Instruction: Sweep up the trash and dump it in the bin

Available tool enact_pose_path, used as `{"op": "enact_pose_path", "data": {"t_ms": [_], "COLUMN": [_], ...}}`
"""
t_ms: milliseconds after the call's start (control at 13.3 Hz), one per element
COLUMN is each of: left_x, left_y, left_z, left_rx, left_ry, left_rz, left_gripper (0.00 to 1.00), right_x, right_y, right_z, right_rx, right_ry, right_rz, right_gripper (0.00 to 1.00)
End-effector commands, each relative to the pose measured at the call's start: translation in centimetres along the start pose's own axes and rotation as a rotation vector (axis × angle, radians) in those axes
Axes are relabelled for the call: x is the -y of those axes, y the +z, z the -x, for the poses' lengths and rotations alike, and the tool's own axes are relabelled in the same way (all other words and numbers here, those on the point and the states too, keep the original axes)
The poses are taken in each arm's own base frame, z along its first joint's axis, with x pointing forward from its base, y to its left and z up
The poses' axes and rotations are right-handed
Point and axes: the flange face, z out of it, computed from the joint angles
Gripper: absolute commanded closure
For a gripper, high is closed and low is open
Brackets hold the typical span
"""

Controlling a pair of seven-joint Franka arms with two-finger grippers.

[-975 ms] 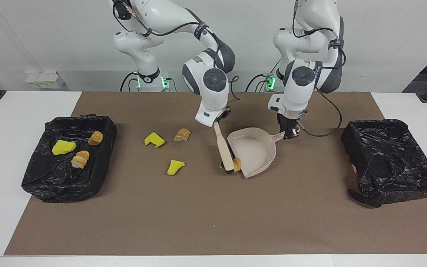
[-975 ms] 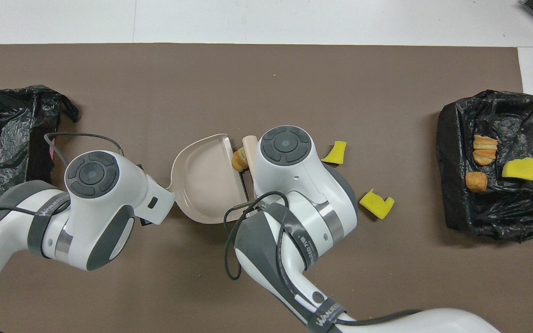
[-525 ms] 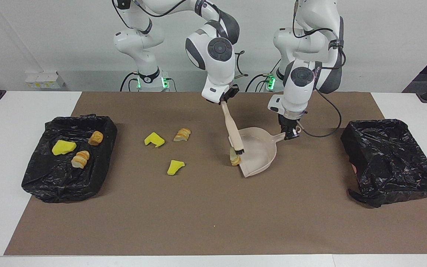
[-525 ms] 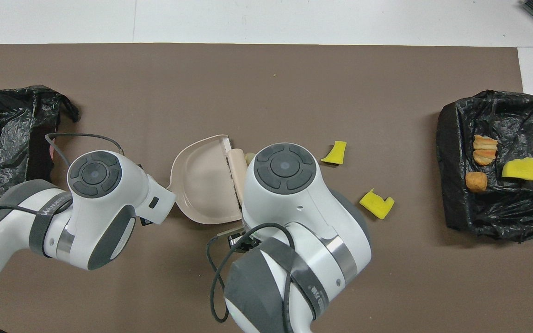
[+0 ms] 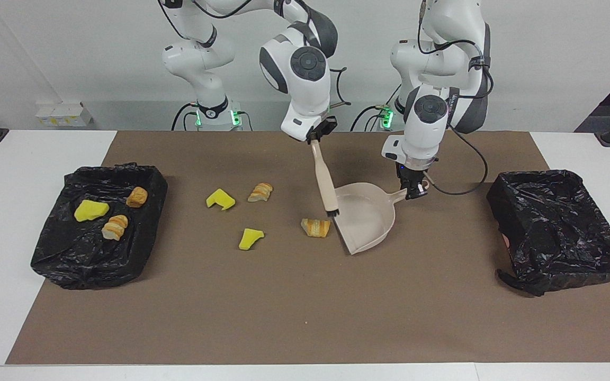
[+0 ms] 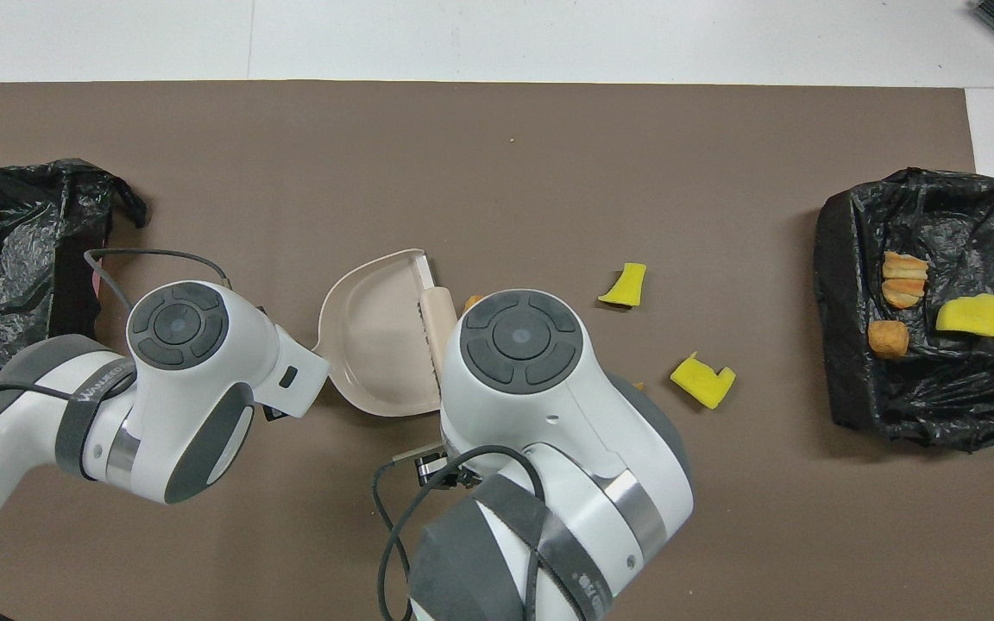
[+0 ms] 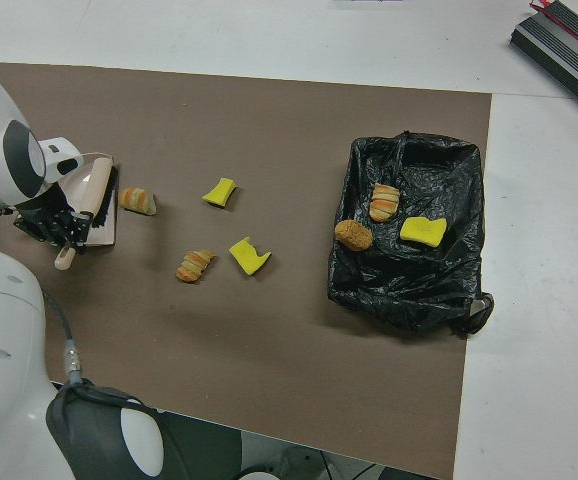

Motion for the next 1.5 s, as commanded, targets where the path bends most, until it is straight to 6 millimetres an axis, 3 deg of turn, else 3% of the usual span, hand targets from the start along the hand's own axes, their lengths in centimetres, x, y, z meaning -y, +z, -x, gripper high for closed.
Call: {"op": "enact_pose_path", "data": {"t_ms": [0, 150, 300, 450, 600, 900, 1200, 1424], "left_x": [0.1, -0.9, -1.3, -1.2, -1.0, -0.9, -0.9, -1.0], "left_y": [-0.2, -0.2, -0.8, -0.9, -1.2, -1.1, -1.1, -1.1], "left_z": [-0.1, -0.2, -0.9, -1.1, -1.2, -1.2, -1.2, -1.3], "left_rx": [0.007, 0.058, 0.047, 0.026, 0.014, 0.012, 0.012, 0.011], "left_ry": [-0.036, -0.023, -0.039, -0.057, -0.06, -0.063, -0.063, -0.063], "left_rz": [-0.004, 0.049, 0.099, 0.117, 0.104, 0.101, 0.101, 0.1], "left_gripper": [1.0, 1.0, 1.0, 1.0, 1.0, 1.0, 1.0, 1.0], "right_x": [-5.9, -10.2, -12.7, -14.4, -16.6, -18.4, -21.0, -22.9], "right_y": [0.3, 0.8, 0.6, -1.2, -1.0, 2.9, 5.7, 7.4], "right_z": [-2.1, -3.2, -3.0, -1.4, 1.1, 5.1, 8.4, 9.8], "right_rx": [-0.013, -0.012, 0.011, 0.011, 0.016, -0.014, -0.002, -0.043], "right_ry": [0.06, 0.121, 0.197, 0.257, 0.287, 0.309, 0.339, 0.373], "right_rz": [0.067, 0.121, 0.199, 0.209, 0.223, 0.245, 0.263, 0.253], "right_gripper": [1.0, 1.0, 1.0, 1.0, 1.0, 1.0, 1.0, 1.0]}}
